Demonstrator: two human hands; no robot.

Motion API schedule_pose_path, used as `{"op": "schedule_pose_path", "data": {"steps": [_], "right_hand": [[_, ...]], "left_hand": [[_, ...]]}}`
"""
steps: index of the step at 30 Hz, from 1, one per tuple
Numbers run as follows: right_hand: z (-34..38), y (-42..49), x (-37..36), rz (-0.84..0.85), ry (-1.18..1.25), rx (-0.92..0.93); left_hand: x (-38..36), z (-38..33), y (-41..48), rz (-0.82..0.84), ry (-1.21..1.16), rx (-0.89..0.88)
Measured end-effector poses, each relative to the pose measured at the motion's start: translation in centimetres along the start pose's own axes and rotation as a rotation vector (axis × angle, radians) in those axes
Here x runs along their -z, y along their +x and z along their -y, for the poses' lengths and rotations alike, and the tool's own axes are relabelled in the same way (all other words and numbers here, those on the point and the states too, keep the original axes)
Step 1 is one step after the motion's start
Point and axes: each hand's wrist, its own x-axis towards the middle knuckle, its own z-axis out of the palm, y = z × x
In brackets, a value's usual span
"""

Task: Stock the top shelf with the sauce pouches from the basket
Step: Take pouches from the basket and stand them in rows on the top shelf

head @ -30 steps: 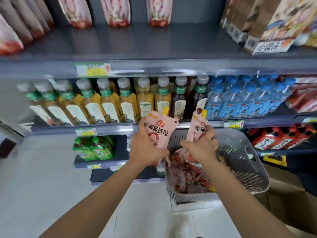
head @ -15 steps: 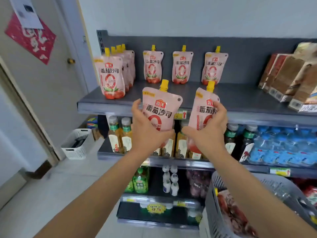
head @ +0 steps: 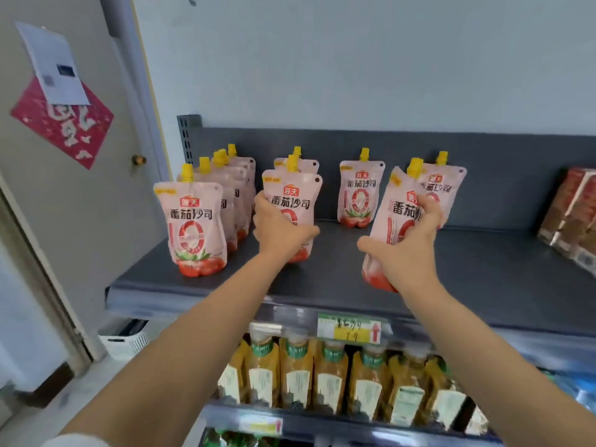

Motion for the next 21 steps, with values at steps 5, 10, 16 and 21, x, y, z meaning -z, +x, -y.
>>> {"op": "schedule_pose_path", "data": {"steps": [5, 10, 16, 21], "right_hand": [[-2.6, 4.0, -1.5, 0.18, -0.069, 0.002], [-4.0, 4.7, -2.9, 0.279, -0.181, 0.022], [-4.0, 4.8, -4.9, 0.191, -0.364, 0.077], [-3.6, 4.8, -7.1, 0.146, -0.451, 0.112]], "left_hand": [[-3.5, 1.7, 4.8, -0.059, 0.045, -0.035], [-5.4, 2.7, 7.1, -0.053, 0.035, -0.021], [-5.9, 3.0, 9.2, 0.007, 0.015, -0.002], [-5.5, 3.7, 9.4, 0.033, 0.01, -0.03]]}}
